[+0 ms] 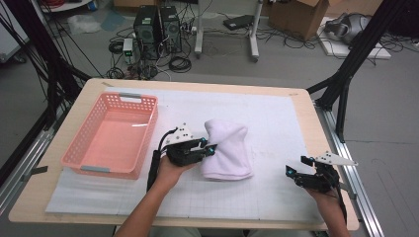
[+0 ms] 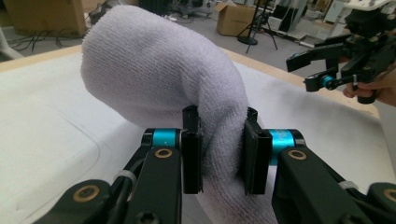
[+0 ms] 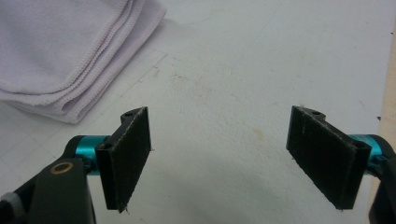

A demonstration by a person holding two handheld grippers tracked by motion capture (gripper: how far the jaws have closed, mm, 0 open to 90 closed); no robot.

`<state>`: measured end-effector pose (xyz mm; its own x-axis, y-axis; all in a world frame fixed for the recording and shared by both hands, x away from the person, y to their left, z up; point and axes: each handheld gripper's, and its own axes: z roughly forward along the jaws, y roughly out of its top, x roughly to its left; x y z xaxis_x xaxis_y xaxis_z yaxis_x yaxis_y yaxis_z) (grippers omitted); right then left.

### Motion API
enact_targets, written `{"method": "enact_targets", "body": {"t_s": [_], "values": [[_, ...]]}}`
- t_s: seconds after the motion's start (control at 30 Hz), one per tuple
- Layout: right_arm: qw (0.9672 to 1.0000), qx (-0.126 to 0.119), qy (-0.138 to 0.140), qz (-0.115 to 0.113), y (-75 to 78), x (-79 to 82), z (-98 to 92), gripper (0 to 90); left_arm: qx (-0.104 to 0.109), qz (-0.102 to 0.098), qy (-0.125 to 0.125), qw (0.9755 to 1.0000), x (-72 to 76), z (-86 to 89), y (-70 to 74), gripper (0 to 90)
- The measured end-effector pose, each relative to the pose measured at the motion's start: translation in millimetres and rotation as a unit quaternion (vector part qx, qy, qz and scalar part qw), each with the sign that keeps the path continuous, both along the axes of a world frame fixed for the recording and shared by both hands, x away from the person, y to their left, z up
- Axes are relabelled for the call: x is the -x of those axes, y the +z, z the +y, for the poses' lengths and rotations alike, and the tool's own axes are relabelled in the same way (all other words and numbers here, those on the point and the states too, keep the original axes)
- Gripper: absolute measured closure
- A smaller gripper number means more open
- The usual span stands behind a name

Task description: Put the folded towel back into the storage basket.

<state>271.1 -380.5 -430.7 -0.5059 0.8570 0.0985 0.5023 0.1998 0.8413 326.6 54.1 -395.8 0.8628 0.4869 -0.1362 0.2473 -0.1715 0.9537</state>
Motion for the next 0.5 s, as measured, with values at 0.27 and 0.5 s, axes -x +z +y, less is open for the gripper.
{"method": "enact_targets", "body": {"t_s": [0.27,0.5], "values": [[1.0000,-0.002,0.001,-0.002,1.0,-0.1,1.1,20.9,0.009,-0.020,-0.005,0.9998,2.6,12.4,13.0,73.7],[1.0000,-0.006,0.000,-0.004,2.7,-0.2,2.5,20.9,0.023,-0.035,-0.009,0.9991,2.5,24.0,22.2,73.7]]}}
